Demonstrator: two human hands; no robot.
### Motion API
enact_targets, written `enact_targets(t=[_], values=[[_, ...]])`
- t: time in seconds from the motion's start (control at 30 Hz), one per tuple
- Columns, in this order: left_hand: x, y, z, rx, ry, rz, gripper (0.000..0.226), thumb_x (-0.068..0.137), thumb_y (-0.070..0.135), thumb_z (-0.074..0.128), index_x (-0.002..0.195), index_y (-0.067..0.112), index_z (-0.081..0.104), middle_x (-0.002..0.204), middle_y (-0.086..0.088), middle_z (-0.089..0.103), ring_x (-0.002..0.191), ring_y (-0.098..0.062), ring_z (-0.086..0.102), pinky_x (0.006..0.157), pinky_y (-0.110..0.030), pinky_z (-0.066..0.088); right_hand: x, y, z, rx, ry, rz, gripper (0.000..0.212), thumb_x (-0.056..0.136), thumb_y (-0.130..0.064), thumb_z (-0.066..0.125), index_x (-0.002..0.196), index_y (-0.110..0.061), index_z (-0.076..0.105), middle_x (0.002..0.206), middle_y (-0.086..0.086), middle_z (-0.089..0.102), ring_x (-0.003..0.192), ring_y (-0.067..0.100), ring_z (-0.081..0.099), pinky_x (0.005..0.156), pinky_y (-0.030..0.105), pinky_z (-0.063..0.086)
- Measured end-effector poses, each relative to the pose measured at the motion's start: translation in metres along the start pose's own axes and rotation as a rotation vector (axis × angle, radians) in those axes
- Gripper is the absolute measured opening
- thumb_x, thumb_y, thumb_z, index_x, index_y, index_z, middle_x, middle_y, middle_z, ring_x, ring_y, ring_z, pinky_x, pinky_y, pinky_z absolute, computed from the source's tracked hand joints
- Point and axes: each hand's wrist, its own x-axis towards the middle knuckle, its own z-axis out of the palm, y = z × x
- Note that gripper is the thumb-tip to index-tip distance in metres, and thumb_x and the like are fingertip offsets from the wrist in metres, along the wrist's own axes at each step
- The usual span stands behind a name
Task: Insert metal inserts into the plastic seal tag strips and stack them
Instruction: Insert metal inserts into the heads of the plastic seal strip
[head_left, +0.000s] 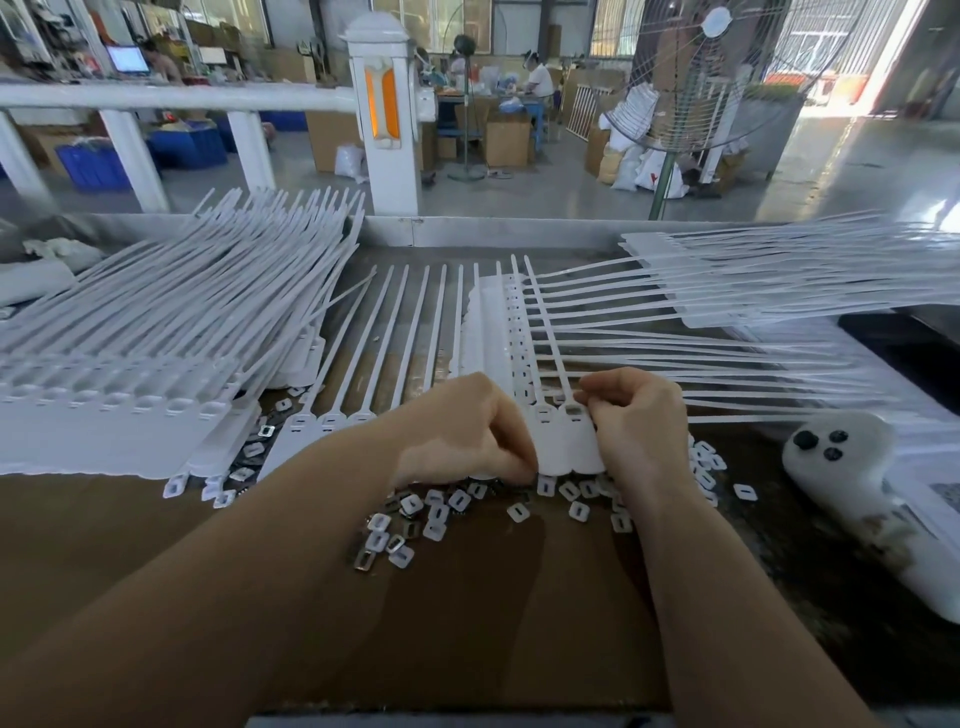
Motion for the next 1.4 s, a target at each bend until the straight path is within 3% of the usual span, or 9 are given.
enact_targets(t=[0.13, 0.33, 0.53, 0.73, 0.97, 1.1, 1.27, 1.4], values=[[-0.010, 0.002, 0.007, 0.144, -0.060, 0.006, 0.009, 0.075, 0.023, 0.076, 0.082, 0.027, 0.075, 0.073, 0.023, 0.064, 0.074, 0.013, 0.054, 0.062, 0.000, 0.039, 0.000, 0.000, 0.000, -0.005, -0.003, -0.014, 0.019, 0.090, -0.007, 0.055, 0.094, -0.019, 0.069, 0.092, -0.006, 0.068, 0.089, 0.008, 0.061, 0.077, 0.017, 0.043], [-0.013, -0.001, 0.015, 0.287, -0.049, 0.007, 0.016, 0.079, 0.027, 0.072, 0.095, 0.032, 0.073, 0.076, 0.023, 0.055, 0.080, 0.002, 0.052, 0.067, -0.005, 0.033, 0.001, 0.001, 0.000, -0.012, 0.003, -0.012, 0.018, 0.090, -0.008, 0.056, 0.092, -0.020, 0.069, 0.092, -0.006, 0.068, 0.089, 0.009, 0.060, 0.076, 0.019, 0.043], [-0.016, -0.005, 0.022, 0.401, 0.002, 0.130, 0.021, 0.091, 0.030, 0.056, 0.108, 0.026, 0.067, 0.094, 0.015, 0.054, 0.092, -0.003, 0.048, 0.083, -0.016, 0.036, 0.001, 0.001, 0.000, -0.019, 0.002, -0.022, 0.019, 0.090, -0.008, 0.057, 0.086, -0.024, 0.067, 0.091, -0.006, 0.068, 0.087, 0.008, 0.060, 0.069, 0.013, 0.040], [-0.013, -0.006, 0.023, 0.123, 0.269, 0.042, 0.010, 0.096, 0.025, 0.048, 0.092, 0.030, 0.055, 0.075, 0.016, 0.058, 0.075, -0.006, 0.060, 0.072, -0.018, 0.050, 0.002, 0.001, 0.001, -0.032, 0.002, -0.021, 0.018, 0.090, -0.008, 0.057, 0.091, -0.021, 0.068, 0.090, -0.008, 0.067, 0.083, 0.004, 0.059, 0.065, 0.011, 0.039], [0.001, -0.006, 0.021, -0.073, 0.387, -0.024, 0.014, 0.093, 0.015, 0.053, 0.100, 0.015, 0.065, 0.079, 0.007, 0.067, 0.074, 0.000, 0.064, 0.077, -0.018, 0.053, 0.002, 0.003, 0.001, -0.043, 0.003, -0.032, 0.018, 0.090, -0.009, 0.057, 0.090, -0.024, 0.068, 0.086, -0.012, 0.066, 0.076, -0.001, 0.057, 0.060, 0.009, 0.037], [0.010, -0.007, 0.023, -0.107, 0.424, -0.043, 0.014, 0.093, 0.013, 0.054, 0.100, 0.014, 0.066, 0.079, 0.007, 0.067, 0.075, -0.003, 0.064, 0.077, -0.019, 0.053, 0.002, 0.002, 0.001, -0.049, -0.002, -0.041, 0.020, 0.089, -0.008, 0.056, 0.088, -0.023, 0.068, 0.086, -0.012, 0.066, 0.079, -0.001, 0.057, 0.066, 0.009, 0.038], [0.024, -0.005, 0.027, -0.007, 0.524, -0.028, 0.011, 0.089, 0.021, 0.061, 0.095, 0.022, 0.070, 0.071, 0.020, 0.056, 0.071, 0.003, 0.055, 0.064, -0.002, 0.037, 0.001, 0.000, -0.001, -0.046, -0.003, -0.050, 0.019, 0.089, -0.008, 0.057, 0.090, -0.020, 0.070, 0.084, -0.011, 0.066, 0.083, 0.003, 0.059, 0.077, 0.017, 0.042], [0.037, 0.001, 0.034, 0.025, 0.533, -0.014, 0.011, 0.088, 0.023, 0.063, 0.095, 0.021, 0.072, 0.078, 0.014, 0.060, 0.077, -0.004, 0.057, 0.067, -0.011, 0.038, -0.001, -0.001, -0.002, -0.033, -0.001, -0.053, 0.018, 0.088, -0.007, 0.056, 0.092, -0.018, 0.070, 0.087, -0.007, 0.068, 0.086, 0.008, 0.061, 0.081, 0.022, 0.046]])
